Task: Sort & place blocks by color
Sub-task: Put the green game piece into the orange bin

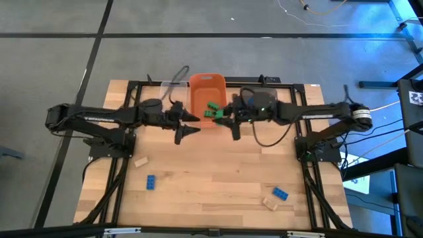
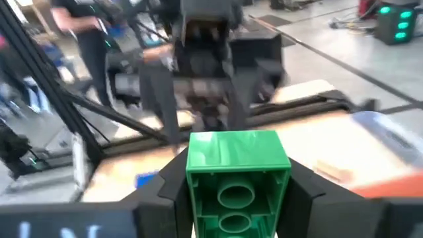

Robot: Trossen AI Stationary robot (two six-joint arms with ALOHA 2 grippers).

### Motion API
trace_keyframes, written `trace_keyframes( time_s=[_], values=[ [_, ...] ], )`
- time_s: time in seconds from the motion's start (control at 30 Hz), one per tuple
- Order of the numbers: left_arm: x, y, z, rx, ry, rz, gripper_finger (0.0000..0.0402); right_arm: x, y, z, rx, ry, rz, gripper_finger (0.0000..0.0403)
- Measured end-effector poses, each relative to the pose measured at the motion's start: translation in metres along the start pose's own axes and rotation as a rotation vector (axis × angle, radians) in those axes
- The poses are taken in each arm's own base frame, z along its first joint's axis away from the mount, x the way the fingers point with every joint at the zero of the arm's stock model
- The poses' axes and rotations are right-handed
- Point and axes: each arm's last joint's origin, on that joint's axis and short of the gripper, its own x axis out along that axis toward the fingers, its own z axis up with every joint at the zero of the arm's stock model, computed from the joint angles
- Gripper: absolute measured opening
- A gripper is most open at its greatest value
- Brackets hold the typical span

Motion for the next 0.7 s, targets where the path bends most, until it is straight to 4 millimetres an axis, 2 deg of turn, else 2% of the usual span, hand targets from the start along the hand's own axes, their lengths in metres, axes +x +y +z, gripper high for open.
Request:
trace_keyframes(
  time_s=[0.1, 0.27, 0.37, 0.47, 0.57, 0.7],
  values=[
    [-0.021, 0.003, 0.012, 0.024, -0.049, 0.061, 0.0240, -0.021, -0.005, 0.003, -0.016, 0.009, -0.030, 0.0139],
    [-0.052, 0.003, 0.024, 0.077, -0.176, 0.165, 0.0239, -0.049, -0.013, -0.010, 0.022, -0.002, -0.089, 0.0139],
    [-0.069, 0.005, 0.019, 0.083, -0.269, 0.211, 0.0240, -0.059, -0.014, -0.023, 0.052, -0.018, -0.112, 0.0139],
    [-0.079, 0.011, 0.004, 0.047, -0.360, 0.237, 0.0240, -0.062, -0.015, -0.030, 0.082, -0.061, -0.100, 0.0139],
    [-0.090, 0.014, -0.010, 0.002, -0.450, 0.214, 0.0240, -0.060, -0.015, -0.030, 0.082, -0.077, -0.096, 0.0139],
    [-0.098, 0.017, -0.022, 0.003, -0.465, 0.204, 0.0240, -0.051, -0.017, -0.033, 0.078, -0.075, -0.097, 0.0139]
  ],
)
